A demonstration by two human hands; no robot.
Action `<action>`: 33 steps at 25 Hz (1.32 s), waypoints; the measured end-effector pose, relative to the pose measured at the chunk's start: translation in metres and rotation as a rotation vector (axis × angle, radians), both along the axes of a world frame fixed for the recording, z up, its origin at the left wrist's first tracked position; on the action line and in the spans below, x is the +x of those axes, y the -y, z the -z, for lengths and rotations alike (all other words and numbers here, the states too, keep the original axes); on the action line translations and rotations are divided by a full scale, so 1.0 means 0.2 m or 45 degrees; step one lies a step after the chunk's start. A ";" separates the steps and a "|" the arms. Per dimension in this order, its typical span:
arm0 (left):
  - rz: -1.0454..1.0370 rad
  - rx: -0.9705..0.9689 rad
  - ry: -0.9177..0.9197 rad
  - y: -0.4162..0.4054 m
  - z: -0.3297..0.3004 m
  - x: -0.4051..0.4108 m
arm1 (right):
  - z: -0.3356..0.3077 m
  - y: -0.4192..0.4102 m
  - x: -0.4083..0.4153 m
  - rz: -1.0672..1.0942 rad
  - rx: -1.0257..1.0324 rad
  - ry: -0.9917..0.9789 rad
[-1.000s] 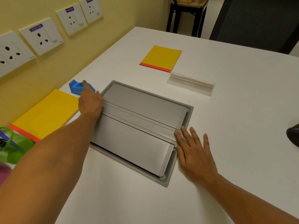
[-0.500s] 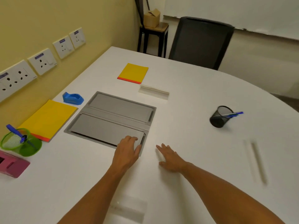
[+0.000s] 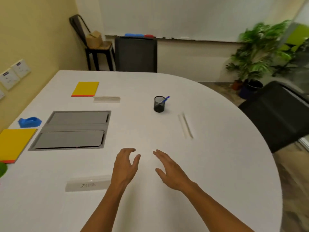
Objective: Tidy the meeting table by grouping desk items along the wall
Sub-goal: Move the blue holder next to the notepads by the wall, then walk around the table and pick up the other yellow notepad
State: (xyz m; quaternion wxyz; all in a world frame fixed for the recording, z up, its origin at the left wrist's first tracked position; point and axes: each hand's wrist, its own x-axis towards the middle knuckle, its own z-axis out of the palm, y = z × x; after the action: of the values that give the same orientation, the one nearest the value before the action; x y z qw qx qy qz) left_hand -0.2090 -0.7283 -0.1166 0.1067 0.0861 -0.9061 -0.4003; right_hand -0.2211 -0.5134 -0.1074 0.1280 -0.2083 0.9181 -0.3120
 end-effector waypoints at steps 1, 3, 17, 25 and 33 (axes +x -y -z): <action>0.041 -0.023 -0.002 -0.08 -0.02 0.04 | -0.03 -0.09 0.06 0.033 -0.017 -0.010; 0.151 -0.100 -0.024 -0.25 -0.08 0.13 | -0.09 -0.30 0.20 0.115 -0.066 -0.019; 0.349 -0.136 -0.138 -1.76 -0.43 0.87 | -0.36 -1.68 1.09 0.412 -0.226 -0.196; 0.816 -0.310 -0.313 -2.75 -0.64 0.80 | -0.54 -2.46 1.31 0.802 -0.232 -0.367; 1.122 -0.206 -0.459 -3.70 -0.57 0.49 | -0.46 -3.24 1.22 1.074 -0.111 -0.390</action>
State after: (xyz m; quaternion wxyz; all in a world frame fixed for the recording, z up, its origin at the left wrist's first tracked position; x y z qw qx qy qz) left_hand -0.1103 0.0112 -0.0031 0.0887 -0.3854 -0.8515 -0.3442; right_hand 0.0233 0.1356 -0.0159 -0.1566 0.1352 0.9170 -0.3409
